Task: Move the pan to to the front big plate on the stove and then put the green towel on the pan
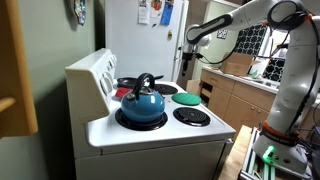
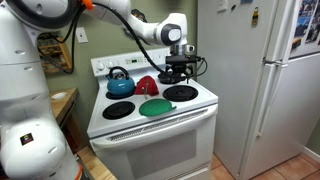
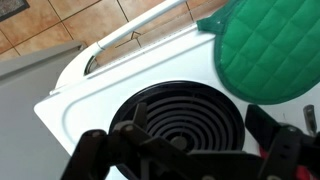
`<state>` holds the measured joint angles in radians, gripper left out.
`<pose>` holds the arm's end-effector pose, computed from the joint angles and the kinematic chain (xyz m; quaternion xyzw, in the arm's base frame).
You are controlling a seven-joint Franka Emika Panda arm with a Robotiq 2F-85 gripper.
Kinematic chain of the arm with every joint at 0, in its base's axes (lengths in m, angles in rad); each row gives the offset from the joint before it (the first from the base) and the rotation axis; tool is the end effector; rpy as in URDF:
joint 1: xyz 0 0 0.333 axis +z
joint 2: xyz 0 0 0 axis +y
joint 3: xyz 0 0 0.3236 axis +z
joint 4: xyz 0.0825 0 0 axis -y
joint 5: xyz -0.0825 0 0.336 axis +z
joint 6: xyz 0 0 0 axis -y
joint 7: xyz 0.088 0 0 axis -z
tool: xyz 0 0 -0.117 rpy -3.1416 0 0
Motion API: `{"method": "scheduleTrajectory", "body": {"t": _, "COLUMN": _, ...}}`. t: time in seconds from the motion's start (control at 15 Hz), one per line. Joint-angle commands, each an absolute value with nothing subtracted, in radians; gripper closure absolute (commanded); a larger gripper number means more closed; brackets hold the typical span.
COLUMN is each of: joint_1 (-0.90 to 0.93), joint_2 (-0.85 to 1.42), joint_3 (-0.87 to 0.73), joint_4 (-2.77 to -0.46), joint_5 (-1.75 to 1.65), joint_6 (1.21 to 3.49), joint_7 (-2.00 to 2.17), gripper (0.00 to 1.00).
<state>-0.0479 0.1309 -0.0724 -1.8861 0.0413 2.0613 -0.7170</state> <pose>0.5523 -0.0626 0.4597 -0.9581 -0.2853 -0.0260 0.0034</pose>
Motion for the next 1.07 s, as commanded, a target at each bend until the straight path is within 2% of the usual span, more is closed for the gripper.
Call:
{"method": "scheduleTrajectory", "body": {"t": 0.0, "joint_1": -0.076, "joint_2": 0.214, "joint_3": -0.045, "joint_4": -1.784, "joint_5": 0.061, "joint_6": 2.037, "joint_7": -0.869, "gripper": 0.00}}
{"method": "scheduleTrajectory", "body": {"t": 0.8, "joint_1": -0.142, "joint_2": 0.404, "joint_3": 0.043, "joint_4": -1.595, "joint_5": 0.223, "joint_6": 2.094, "joint_7": -1.302, "gripper": 0.00}}
{"method": "scheduleTrajectory", "body": {"t": 1.0, "joint_1": -0.132, "joint_2": 0.394, "joint_3": 0.038, "joint_4": -1.603, "joint_5": 0.202, "joint_6": 2.086, "joint_7": -1.272, "gripper": 0.00}}
